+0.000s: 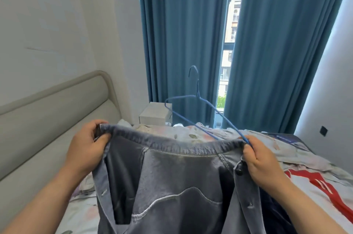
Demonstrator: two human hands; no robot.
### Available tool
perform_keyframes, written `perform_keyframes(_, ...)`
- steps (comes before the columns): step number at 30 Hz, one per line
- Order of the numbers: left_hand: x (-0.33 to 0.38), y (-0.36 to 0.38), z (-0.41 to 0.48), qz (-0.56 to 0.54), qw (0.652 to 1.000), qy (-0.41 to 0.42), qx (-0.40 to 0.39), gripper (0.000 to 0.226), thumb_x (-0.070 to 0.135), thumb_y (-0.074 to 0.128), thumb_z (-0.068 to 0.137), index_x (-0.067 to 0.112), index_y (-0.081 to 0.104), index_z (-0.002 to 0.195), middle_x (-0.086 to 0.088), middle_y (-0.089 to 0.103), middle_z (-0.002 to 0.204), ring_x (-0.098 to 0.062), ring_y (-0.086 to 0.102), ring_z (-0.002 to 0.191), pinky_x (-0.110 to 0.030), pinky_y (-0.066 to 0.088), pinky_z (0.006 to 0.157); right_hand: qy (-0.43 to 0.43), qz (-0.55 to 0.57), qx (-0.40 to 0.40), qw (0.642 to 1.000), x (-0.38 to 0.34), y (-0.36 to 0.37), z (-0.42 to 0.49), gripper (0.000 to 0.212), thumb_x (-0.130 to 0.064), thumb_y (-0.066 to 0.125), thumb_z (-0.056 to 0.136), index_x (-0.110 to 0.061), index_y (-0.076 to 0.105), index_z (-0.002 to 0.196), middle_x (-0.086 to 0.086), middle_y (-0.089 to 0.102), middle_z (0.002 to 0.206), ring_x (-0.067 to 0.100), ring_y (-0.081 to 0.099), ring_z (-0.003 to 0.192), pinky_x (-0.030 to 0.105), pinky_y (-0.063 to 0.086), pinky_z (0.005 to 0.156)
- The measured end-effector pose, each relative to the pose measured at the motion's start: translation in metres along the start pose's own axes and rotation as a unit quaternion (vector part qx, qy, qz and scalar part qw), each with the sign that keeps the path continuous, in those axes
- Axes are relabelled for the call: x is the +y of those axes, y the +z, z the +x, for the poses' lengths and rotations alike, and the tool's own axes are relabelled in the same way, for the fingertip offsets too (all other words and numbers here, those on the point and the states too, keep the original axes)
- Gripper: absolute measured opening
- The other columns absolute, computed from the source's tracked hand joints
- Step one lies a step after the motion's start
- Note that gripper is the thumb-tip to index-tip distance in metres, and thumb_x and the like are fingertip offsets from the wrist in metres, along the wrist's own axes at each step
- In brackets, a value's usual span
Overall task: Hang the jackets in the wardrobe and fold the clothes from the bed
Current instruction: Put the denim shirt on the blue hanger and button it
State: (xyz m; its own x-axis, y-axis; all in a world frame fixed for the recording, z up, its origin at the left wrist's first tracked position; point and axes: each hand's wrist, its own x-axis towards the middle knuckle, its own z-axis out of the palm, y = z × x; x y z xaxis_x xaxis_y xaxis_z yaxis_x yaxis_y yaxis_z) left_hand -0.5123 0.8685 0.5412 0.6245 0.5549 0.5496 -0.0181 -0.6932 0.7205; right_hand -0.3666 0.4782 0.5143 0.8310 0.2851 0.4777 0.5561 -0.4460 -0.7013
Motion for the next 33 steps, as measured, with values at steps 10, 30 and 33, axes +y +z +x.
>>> perform_keyframes(10,-0.123,0.119,0.0,0.026,0.981,-0.142,-0.126,0.018,0.001,0.065,0.086,0.019,0.064,0.089,0.002,0.065,0.083,-0.025,0.061,0.084,-0.031,0.038,0.062,0.203,0.015,-0.117,0.972,0.114,0.106,0.005,0.022,-0.009,0.041,0.101,-0.022,0.054,0.089,0.01,0.053,0.075,0.016,0.045,0.064,0.022,0.034,0.056)
perform_keyframes(30,-0.404,0.394,0.048,0.03,0.959,-0.234,-0.158,0.007,0.011,0.051,0.097,0.018,0.052,0.096,0.005,0.055,0.086,-0.014,0.052,0.075,-0.034,0.037,0.059,0.346,0.004,-0.06,0.936,0.343,0.324,0.072,0.024,-0.004,0.046,0.099,-0.019,0.065,0.097,-0.003,0.066,0.087,0.004,0.059,0.084,0.009,0.041,0.072)
perform_keyframes(33,-0.446,0.439,0.046,0.034,0.957,-0.248,-0.148,0.003,0.018,0.046,0.1,0.018,0.048,0.102,0.007,0.053,0.088,-0.014,0.052,0.077,-0.039,0.04,0.063,0.34,0.003,-0.041,0.939,0.39,0.356,0.083,0.027,-0.003,0.047,0.098,-0.02,0.068,0.103,-0.005,0.068,0.092,0.005,0.06,0.09,0.02,0.044,0.081)
